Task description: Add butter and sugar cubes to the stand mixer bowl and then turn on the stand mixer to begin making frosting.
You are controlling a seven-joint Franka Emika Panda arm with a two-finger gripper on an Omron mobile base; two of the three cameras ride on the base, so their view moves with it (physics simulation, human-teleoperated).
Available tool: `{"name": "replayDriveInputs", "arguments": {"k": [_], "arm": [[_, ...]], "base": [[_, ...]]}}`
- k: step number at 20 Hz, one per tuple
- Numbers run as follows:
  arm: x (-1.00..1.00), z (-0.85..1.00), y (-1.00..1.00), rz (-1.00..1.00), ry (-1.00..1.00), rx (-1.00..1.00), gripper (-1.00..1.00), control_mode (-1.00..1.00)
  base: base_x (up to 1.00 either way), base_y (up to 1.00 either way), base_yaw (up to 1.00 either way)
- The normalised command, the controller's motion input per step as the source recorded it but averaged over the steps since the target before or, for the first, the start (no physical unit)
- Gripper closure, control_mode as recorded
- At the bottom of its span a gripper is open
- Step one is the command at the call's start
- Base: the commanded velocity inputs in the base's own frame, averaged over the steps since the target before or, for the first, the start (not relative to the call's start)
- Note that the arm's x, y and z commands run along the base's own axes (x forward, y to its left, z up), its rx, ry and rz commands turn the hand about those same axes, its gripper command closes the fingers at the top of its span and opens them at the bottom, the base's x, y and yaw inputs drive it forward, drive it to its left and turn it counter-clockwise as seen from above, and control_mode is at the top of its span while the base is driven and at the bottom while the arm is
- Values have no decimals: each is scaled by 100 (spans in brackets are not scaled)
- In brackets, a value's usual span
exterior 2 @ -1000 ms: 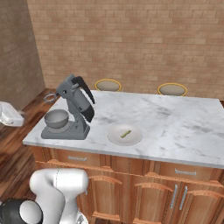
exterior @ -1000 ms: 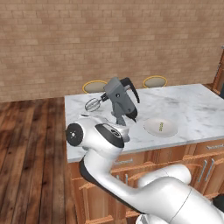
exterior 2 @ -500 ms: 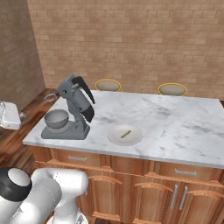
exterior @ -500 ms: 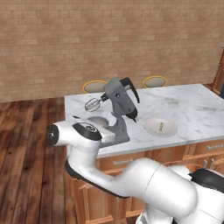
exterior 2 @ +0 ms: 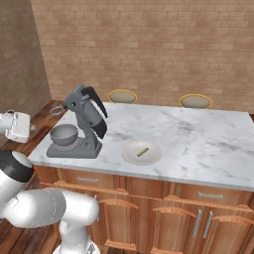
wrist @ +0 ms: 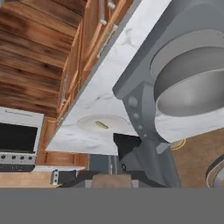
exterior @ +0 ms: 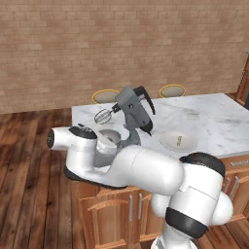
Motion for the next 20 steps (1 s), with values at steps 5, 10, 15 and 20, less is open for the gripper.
{"name": "replayDriveInputs", "arguments": {"k": [5, 10, 15, 20], "arm": [[67, -26, 0, -7, 0, 0, 100, -100], [51, -29, 0, -2, 0, 0, 100, -100], [31, -38, 0, 0, 0, 0, 100, -100], [29, -32, 2, 0, 0, 0, 100, -100]], "base": [[0, 0, 0], [0, 0, 0], [0, 0, 0], [0, 0, 0]]}}
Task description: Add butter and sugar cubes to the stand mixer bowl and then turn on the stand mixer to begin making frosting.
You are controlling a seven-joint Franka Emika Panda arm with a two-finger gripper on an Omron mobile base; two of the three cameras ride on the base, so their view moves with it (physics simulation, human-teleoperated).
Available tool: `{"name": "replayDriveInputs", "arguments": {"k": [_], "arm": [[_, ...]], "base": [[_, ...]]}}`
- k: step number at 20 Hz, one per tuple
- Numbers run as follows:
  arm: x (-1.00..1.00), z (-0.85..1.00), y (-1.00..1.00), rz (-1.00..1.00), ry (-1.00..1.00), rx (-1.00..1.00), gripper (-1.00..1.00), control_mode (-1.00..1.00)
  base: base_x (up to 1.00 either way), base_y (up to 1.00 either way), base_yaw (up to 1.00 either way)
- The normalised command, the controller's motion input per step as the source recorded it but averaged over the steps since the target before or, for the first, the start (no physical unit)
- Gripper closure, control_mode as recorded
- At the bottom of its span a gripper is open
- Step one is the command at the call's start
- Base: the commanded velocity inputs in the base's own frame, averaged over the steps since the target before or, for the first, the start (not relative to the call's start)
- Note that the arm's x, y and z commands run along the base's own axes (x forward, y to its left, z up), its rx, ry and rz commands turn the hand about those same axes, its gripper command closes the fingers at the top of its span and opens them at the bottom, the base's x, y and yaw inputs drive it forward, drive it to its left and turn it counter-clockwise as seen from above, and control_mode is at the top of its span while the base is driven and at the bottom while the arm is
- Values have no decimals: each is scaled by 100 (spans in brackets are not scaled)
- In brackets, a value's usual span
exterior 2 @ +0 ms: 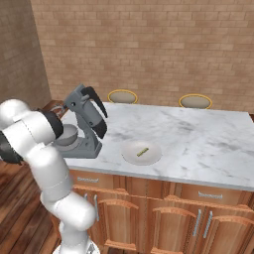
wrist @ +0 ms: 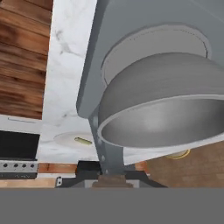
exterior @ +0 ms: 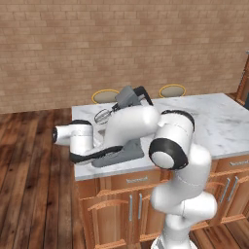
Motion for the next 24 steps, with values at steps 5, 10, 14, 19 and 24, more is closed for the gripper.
{"name": "replayDriveInputs", "arguments": {"k": [5, 10, 14, 19, 24], "arm": [[31, -12, 18, 0, 0, 0, 100, -100], [26, -13, 42, 0, 0, 0, 100, -100], [19, -15, 32, 0, 0, 0, 100, -100], [24, -14, 3, 0, 0, 0, 100, -100], [9, -2, -1, -4, 0, 0, 100, -100]], "base": [[0, 0, 0], [0, 0, 0], [0, 0, 0], [0, 0, 0], [0, 0, 0]]}}
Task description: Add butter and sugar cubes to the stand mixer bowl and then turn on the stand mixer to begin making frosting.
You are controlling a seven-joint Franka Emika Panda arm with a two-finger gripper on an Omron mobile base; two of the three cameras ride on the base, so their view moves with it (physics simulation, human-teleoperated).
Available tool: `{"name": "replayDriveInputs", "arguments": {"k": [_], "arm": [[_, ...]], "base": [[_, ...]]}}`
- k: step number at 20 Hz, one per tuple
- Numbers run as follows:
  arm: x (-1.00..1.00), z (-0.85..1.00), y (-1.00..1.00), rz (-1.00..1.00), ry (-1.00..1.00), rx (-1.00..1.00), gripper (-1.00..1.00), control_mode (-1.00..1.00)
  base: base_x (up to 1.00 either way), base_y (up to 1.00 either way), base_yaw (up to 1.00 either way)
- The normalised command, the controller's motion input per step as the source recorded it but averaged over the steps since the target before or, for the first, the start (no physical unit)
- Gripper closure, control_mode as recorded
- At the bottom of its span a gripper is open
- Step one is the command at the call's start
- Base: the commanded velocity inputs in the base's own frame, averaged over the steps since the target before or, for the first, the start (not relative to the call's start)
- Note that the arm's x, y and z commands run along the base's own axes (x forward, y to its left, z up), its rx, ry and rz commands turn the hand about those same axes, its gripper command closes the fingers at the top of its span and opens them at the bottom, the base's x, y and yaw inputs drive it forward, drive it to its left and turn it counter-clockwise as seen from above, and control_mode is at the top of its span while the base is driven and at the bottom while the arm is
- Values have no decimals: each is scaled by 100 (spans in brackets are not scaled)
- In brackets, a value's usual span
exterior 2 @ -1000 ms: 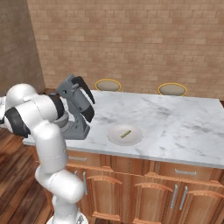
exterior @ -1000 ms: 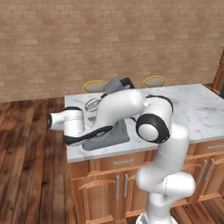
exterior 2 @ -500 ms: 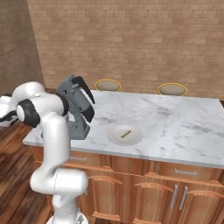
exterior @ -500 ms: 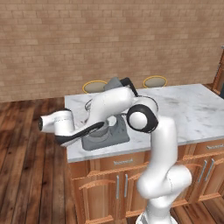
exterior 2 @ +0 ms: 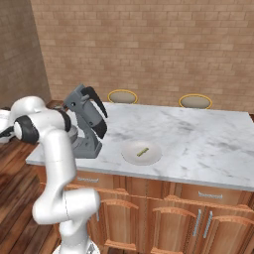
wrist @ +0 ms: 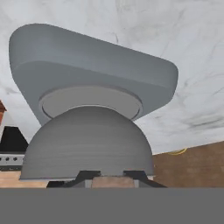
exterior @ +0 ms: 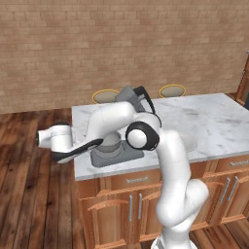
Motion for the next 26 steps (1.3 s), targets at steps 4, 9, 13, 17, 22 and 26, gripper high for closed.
{"name": "replayDriveInputs", "arguments": {"k": [4, 9, 13, 17, 22, 26], "arm": [[0, 0, -9, -6, 0, 0, 100, -100], [0, 5, -34, -6, -2, 0, 100, -100], [0, 31, -27, -5, -6, 0, 100, -100], [0, 34, -23, -4, -7, 0, 100, -100], [0, 26, -24, -6, -6, 0, 100, -100], [0, -8, -23, -5, -3, -1, 100, -100]], "base": [[0, 0, 0], [0, 0, 0], [0, 0, 0], [0, 0, 0], [0, 0, 0], [0, 0, 0]]}}
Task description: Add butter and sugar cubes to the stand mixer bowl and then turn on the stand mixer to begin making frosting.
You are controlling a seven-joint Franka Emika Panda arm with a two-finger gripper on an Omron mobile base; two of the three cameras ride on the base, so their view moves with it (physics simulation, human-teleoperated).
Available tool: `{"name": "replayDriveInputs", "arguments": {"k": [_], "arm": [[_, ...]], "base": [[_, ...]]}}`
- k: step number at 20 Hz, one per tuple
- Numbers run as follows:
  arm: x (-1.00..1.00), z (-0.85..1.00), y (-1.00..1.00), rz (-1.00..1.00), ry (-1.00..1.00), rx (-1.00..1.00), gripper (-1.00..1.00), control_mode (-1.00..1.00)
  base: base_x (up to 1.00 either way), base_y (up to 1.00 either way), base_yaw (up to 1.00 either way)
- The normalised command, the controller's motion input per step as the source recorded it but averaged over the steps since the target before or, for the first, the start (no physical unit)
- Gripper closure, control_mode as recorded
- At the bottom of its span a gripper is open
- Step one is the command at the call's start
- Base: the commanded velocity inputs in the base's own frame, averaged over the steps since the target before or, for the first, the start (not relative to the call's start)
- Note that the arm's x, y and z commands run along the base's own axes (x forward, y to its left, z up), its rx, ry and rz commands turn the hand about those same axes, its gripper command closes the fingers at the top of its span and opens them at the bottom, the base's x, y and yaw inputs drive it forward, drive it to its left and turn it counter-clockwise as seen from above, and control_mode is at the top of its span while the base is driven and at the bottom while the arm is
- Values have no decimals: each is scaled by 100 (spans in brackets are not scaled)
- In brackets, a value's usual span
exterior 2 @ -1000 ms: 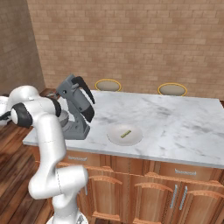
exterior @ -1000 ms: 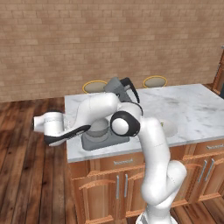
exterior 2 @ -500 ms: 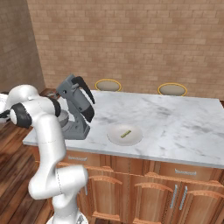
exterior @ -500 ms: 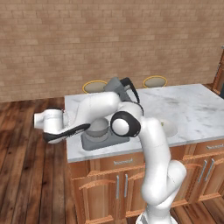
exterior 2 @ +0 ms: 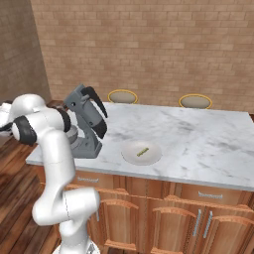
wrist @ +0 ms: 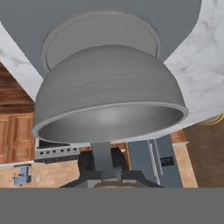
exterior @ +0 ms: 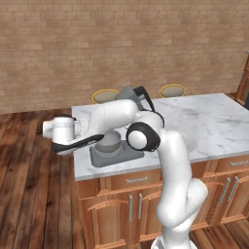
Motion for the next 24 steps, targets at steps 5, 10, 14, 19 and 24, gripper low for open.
{"name": "replayDriveInputs", "arguments": {"k": [5, 10, 14, 19, 24], "arm": [[5, -27, -23, -2, -1, 0, 100, -100], [1, -30, -19, 0, 0, 0, 100, -100], [0, -23, -8, 0, -1, 0, 100, -100], [0, -13, 0, 0, -2, 0, -100, -100], [0, 0, 0, 0, -5, 0, -100, -100]], "base": [[0, 0, 0], [0, 0, 0], [0, 0, 0], [0, 0, 0], [0, 0, 0]]}}
